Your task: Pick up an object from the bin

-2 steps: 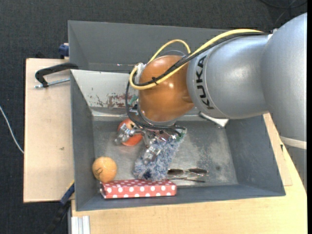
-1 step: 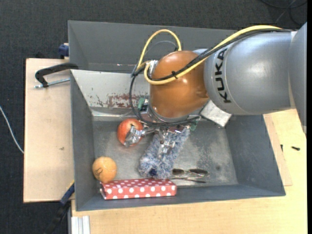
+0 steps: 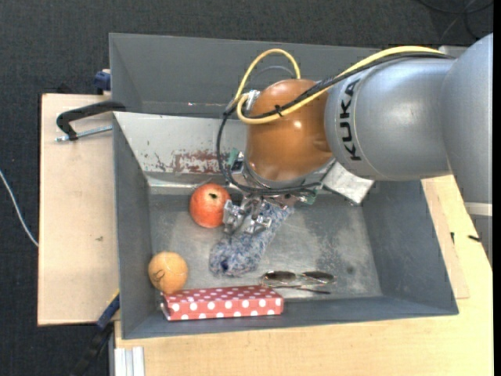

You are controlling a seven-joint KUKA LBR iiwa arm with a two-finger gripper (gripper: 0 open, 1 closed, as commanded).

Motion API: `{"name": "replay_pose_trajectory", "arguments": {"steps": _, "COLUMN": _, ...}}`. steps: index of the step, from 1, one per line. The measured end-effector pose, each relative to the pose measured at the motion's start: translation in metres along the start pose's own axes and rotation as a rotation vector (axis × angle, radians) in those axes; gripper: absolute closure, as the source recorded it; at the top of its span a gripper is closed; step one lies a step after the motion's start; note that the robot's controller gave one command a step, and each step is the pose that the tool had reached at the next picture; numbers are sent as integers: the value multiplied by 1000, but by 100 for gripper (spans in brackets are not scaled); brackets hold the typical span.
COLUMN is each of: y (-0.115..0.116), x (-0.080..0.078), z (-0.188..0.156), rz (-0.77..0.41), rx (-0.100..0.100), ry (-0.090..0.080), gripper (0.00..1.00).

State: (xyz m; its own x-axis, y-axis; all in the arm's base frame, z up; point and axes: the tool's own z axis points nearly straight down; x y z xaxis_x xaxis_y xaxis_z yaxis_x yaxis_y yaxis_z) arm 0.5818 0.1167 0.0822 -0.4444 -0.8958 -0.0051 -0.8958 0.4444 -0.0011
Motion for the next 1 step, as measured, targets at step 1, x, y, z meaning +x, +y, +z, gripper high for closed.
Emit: {"name": "replay_pose_trajectory", "arguments": {"steps": 1, "y": 0, "x": 0, "z": 0, "rz": 0, "rx": 0, "ry": 0, "gripper": 100}}
